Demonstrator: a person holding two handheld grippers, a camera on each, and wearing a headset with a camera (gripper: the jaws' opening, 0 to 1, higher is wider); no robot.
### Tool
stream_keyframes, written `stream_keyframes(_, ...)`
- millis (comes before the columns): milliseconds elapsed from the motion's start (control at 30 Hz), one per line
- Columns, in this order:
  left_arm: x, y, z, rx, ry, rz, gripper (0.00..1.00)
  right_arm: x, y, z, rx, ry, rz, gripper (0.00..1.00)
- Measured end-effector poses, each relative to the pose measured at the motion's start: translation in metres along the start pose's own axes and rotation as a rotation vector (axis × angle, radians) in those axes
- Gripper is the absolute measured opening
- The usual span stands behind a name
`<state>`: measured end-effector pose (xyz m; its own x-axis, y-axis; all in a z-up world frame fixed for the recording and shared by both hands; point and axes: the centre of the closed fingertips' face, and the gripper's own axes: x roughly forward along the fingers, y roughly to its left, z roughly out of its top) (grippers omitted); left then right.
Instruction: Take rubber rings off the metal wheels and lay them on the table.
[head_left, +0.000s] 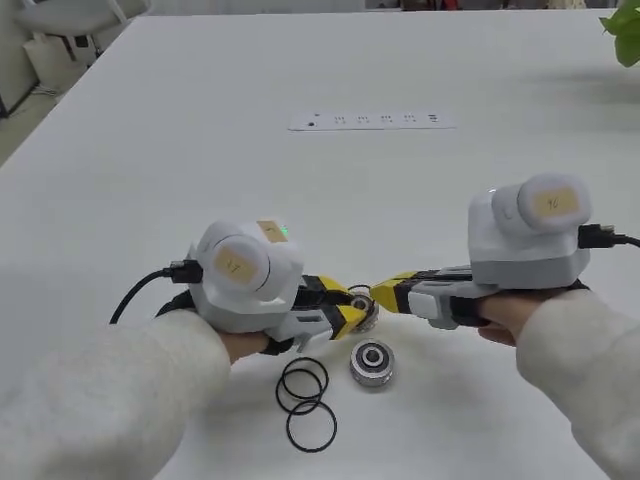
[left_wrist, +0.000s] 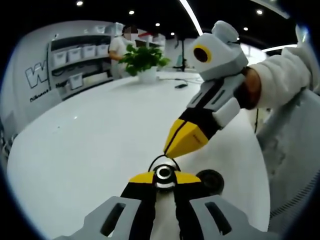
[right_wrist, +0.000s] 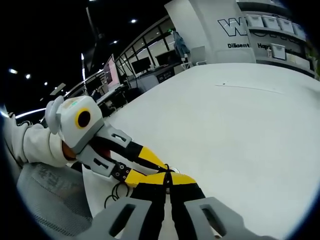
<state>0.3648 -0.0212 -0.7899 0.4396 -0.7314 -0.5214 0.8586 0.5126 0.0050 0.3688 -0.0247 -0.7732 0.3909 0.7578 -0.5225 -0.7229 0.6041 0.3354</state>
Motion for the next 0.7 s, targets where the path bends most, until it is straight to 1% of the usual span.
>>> stream_keyframes(100,-0.001,-0.002,0.000,0.009,0.021,-0.014,0.16,0.000,0.002,-0.001,-0.005,0.005,0.005,0.00)
stream_keyframes(167,-0.002,-0.002,0.000,0.016,0.027,-0.015,0.17,0.001,0.002,-0.002,-0.011,0.010,0.004,0.00)
stream_keyframes(267,-0.004,-0.005,0.007,0.036,0.014,-0.022,0.19,0.001,0.000,-0.002,-0.014,0.012,-0.002,0.00)
stream_keyframes(367,-0.007,-0.004,0.015,0.047,-0.001,-0.017,0.19,0.000,-0.002,-0.002,-0.010,0.013,-0.006,0.00)
stream_keyframes(533,-0.017,-0.003,0.024,0.044,-0.015,-0.015,0.28,-0.002,-0.003,-0.002,-0.008,0.015,-0.009,0.00)
stream_keyframes(700,-0.025,-0.009,0.030,0.054,-0.020,-0.035,0.36,-0.002,-0.005,-0.001,-0.012,0.013,-0.017,0.00)
